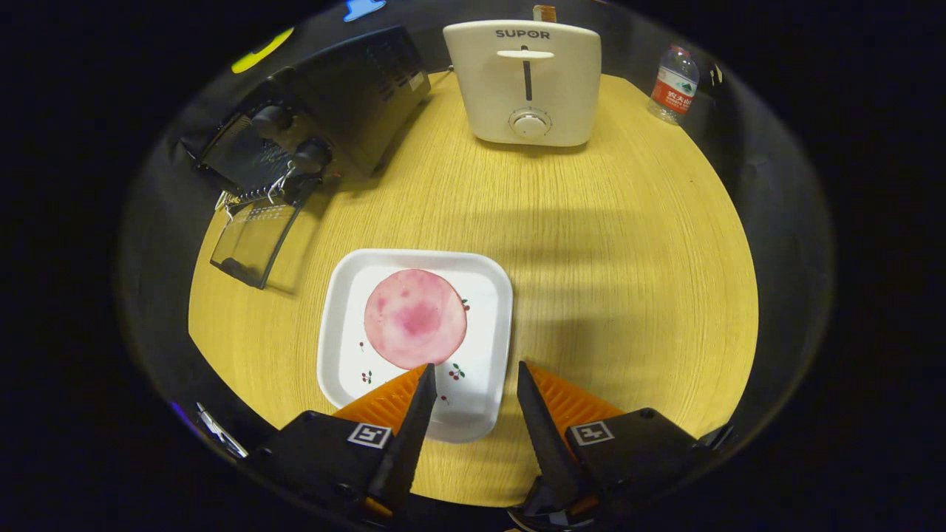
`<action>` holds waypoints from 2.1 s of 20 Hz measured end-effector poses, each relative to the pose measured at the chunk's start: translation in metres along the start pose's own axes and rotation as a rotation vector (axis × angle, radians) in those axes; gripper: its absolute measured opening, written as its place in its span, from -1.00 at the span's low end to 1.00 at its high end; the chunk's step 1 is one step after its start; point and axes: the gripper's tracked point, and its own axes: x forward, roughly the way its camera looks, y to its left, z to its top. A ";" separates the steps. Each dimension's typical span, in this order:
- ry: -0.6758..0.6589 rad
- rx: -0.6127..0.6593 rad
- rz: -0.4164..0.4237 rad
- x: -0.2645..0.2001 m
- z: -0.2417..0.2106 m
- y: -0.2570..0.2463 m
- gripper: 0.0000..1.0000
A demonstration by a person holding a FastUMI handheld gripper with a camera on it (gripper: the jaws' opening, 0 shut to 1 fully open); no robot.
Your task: Open the toaster oven, put the food inside, and close the toaster oven door.
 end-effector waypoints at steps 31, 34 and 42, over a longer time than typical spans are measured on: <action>0.029 0.555 0.205 -0.015 -0.026 0.031 -0.96; -0.039 0.605 0.237 -0.032 -0.026 0.043 -0.96; -0.186 0.778 0.302 -0.080 -0.044 0.070 -0.96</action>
